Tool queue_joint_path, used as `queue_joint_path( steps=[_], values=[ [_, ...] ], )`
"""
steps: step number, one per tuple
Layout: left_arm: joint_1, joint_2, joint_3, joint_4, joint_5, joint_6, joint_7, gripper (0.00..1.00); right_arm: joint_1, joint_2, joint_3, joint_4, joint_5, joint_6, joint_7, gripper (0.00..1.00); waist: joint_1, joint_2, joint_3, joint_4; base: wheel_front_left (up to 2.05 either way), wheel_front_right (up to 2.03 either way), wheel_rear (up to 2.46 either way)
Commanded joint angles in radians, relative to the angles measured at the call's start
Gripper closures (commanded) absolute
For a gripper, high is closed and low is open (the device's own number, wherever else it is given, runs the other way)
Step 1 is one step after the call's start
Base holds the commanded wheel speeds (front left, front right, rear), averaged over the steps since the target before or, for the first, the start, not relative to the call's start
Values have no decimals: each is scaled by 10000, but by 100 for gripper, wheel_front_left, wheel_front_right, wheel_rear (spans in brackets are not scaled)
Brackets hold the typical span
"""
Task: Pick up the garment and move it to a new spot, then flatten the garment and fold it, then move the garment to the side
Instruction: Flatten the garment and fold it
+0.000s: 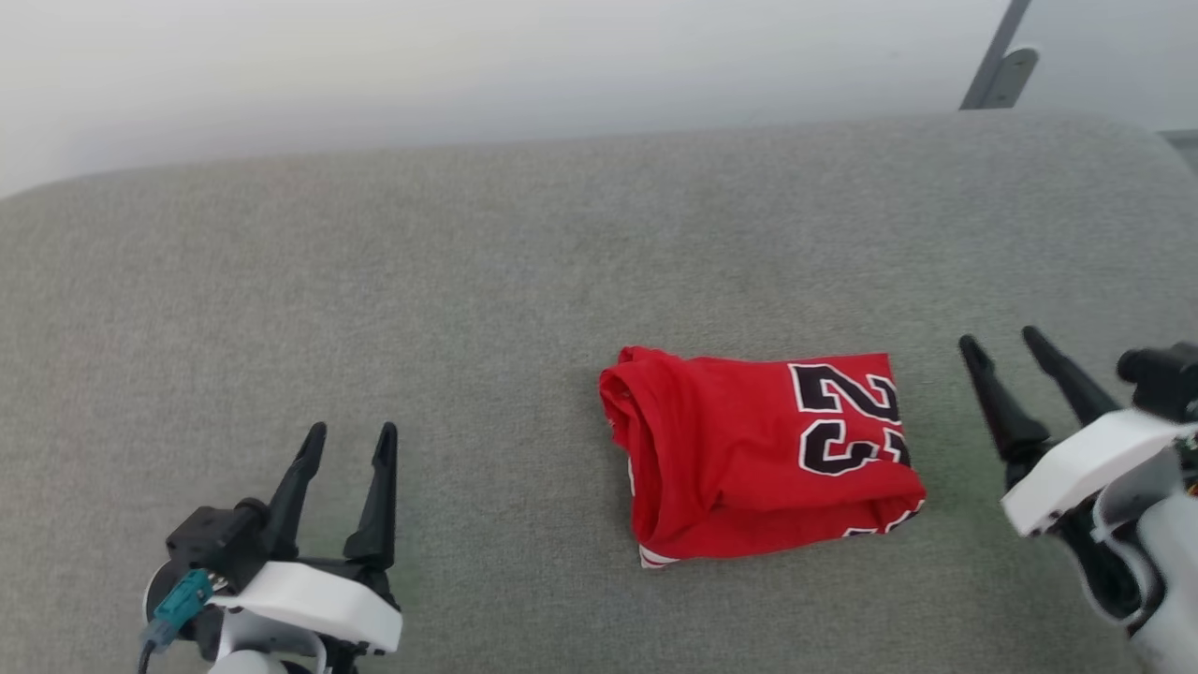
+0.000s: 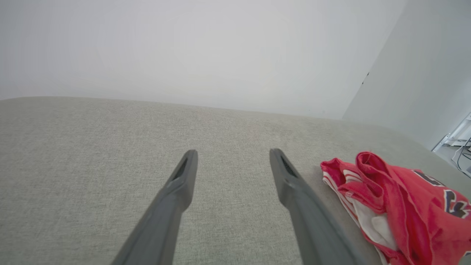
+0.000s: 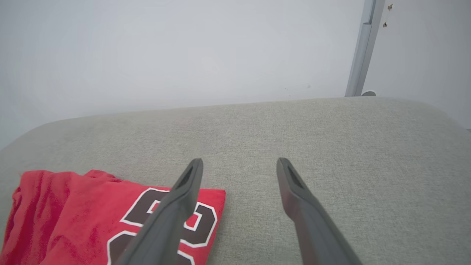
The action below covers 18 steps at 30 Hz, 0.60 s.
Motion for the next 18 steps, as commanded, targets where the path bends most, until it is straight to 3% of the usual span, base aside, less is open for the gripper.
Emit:
queue_joint_path(
  steps=[1,9,18],
  values=[
    [119,74,126,-66,82,-22,-48,0,135,81,139,-41,-73,-6,-348,0,0,-1,-171,-127,0,0,0],
    [644,33,723,-371,446,-22,-48,0,664,400,-158,-325,-265,-6,-818,0,0,-1,-629,-159,0,0,0],
    [1596,61,920,-901,535,-22,-48,0,1928,853,-1491,-1356,-1112,-6,-822,0,0,-1,-1184,-42,0,0,0]
  ],
)
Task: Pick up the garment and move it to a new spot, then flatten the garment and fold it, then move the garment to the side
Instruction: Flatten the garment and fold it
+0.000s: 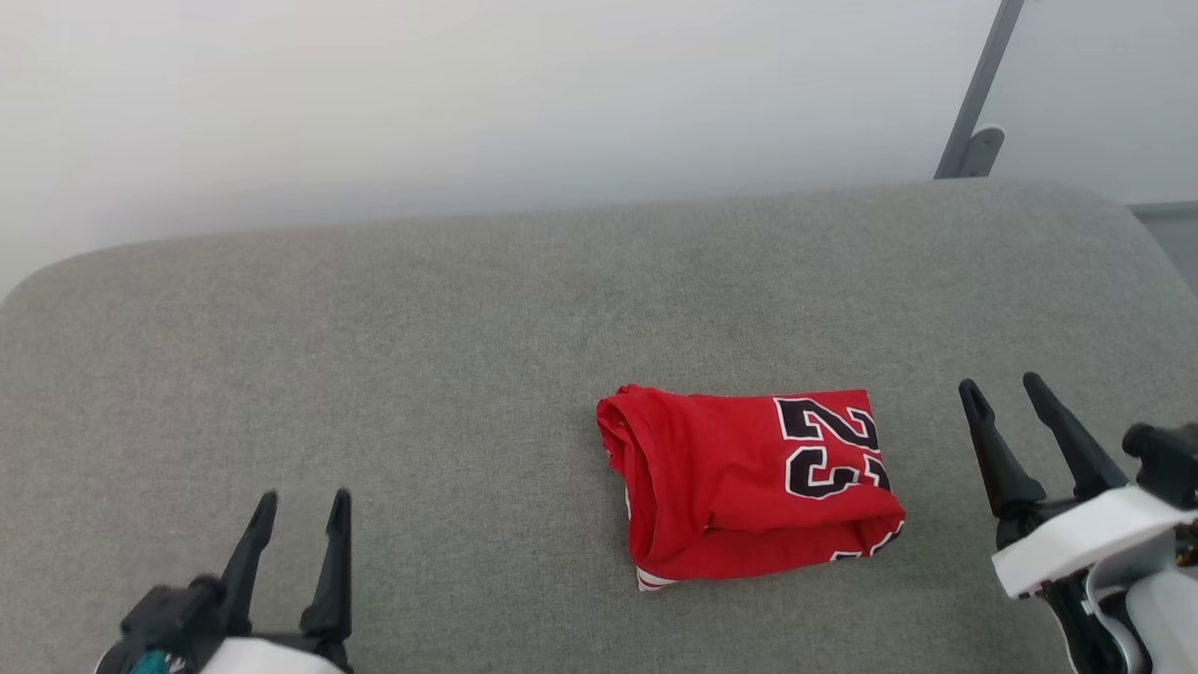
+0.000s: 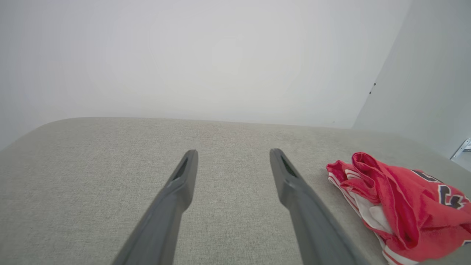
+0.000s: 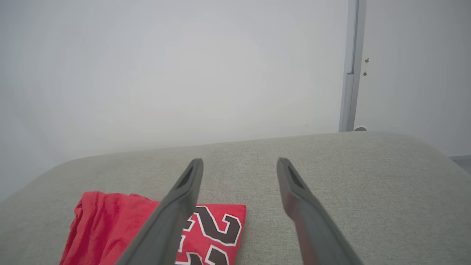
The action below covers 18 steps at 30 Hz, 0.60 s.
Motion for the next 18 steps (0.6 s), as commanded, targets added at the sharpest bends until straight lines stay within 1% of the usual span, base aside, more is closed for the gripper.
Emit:
queue_joint_path(
  steps=[1,5,10,18],
  values=[
    [179,53,43,-58,-63,-22,-48,0,156,75,-105,-113,-44,-6,-38,0,0,0,-64,6,0,0,0],
    [589,105,57,-285,-39,-22,-48,0,754,177,-429,-561,-263,-6,-38,0,0,0,-216,40,0,0,0],
    [993,145,193,-599,-106,-22,-49,0,1516,140,-868,-980,-384,-6,-40,0,0,0,-393,177,0,0,0],
    [1545,43,480,-804,15,-22,-49,0,2443,81,-1444,-1562,-389,-6,-40,0,0,0,-517,328,0,0,0]
  ],
)
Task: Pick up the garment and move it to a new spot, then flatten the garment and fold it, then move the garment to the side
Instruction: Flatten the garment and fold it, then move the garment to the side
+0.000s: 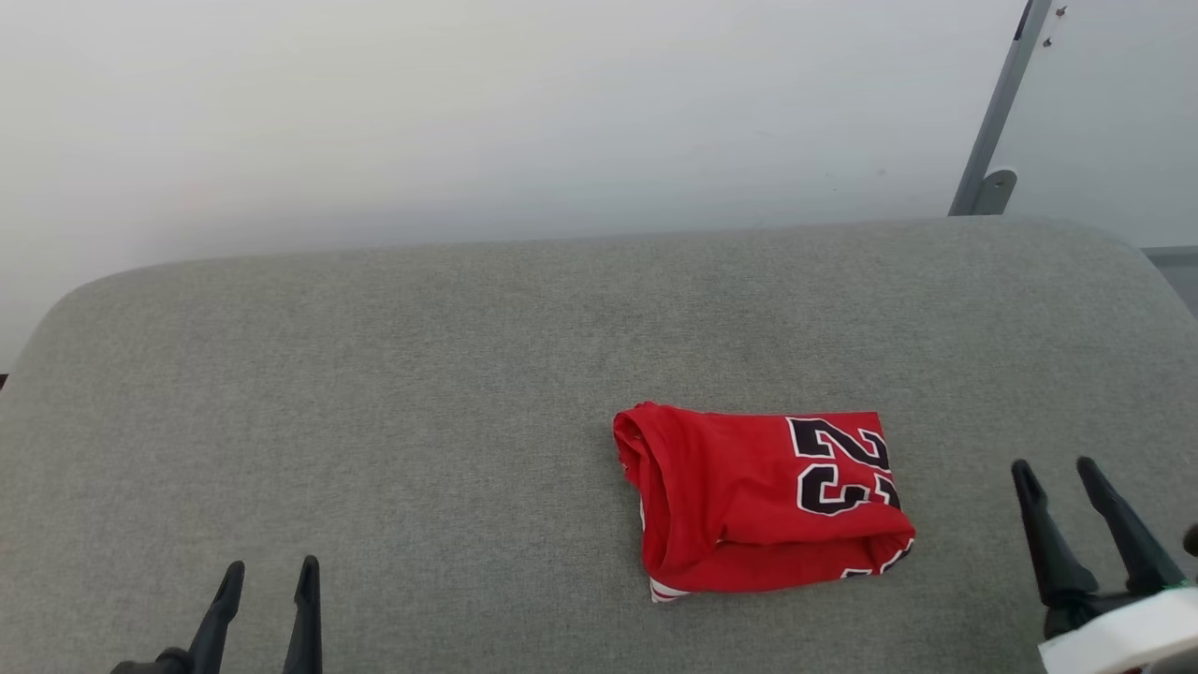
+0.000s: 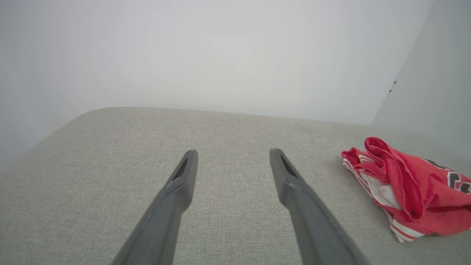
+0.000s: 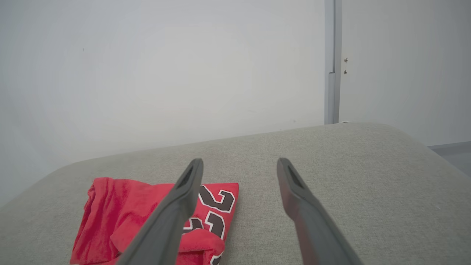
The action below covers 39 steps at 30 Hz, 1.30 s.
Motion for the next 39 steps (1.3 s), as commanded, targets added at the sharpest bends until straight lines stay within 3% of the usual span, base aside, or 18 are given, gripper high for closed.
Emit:
queue_joint_path(
  steps=[1,20,39],
  values=[
    [186,-74,113,-138,28,-22,-49,0,230,-7,-157,-167,-58,-6,-40,0,0,-1,5,36,0,0,0],
    [325,-388,158,-813,149,-23,-49,0,1240,727,-1336,-1438,-588,-6,425,0,0,-1,174,322,0,0,0],
    [167,-537,149,-942,299,-23,-49,0,1151,995,-1384,-1591,-696,-6,826,0,0,-1,329,254,0,0,0]
  ],
)
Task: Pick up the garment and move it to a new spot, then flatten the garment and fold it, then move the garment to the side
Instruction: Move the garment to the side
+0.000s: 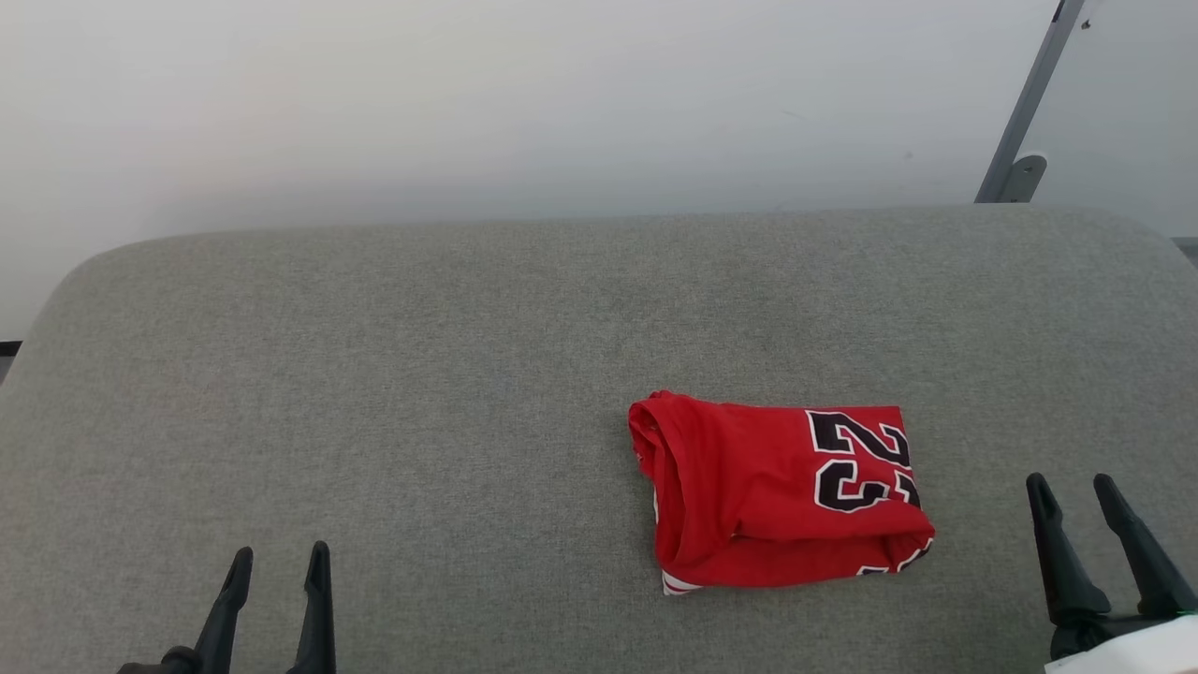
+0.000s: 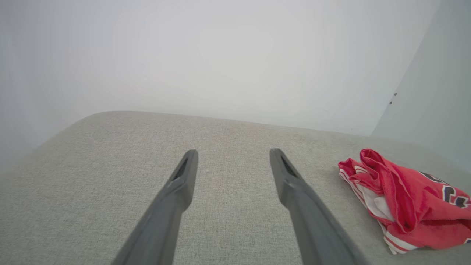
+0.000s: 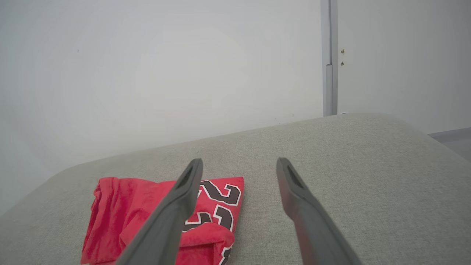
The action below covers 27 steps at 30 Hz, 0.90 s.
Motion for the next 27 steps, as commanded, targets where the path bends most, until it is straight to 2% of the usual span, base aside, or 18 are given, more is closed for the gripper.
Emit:
queue_joint_path(
  steps=[1,6,9,12,14,15,18,21,27],
  values=[
    [-108,-27,45,-68,80,-23,-49,0,-102,44,55,24,-29,-6,37,0,0,-1,0,-20,0,0,0],
    [-174,-91,12,-87,164,-23,-49,0,-621,-98,422,182,2,-6,451,0,0,-1,73,-84,0,0,0],
    [-269,-143,-18,-104,175,-23,-49,0,-1164,-370,763,429,-82,-6,1158,0,0,-1,180,-91,0,0,0],
    [-387,-161,-155,-21,266,-23,-49,0,-1729,-727,1124,828,-16,-6,2400,0,0,-1,385,7,0,0,0],
    [-606,-163,-294,24,302,-23,-49,0,-2067,-1036,1385,1192,49,-2,3718,0,0,-1,578,147,0,0,0],
    [-606,-163,-294,24,302,-23,-49,0,-2067,-1036,1385,1192,49,-2,3718,0,0,-1,578,147,0,0,0],
    [-939,-159,-507,106,314,-23,-49,0,-2561,-1498,1914,1389,544,-6,5856,0,0,-1,942,383,0,0,0],
    [-1234,-142,-703,232,248,-9,-49,0,-3135,-1938,2245,1288,959,-6,7462,0,0,-1,1236,518,0,0,0],
    [-1762,-189,-996,329,194,-9,-49,0,-4279,-2231,1883,1646,1015,-6,8841,0,0,-1,1874,792,0,0,0]
  ],
)
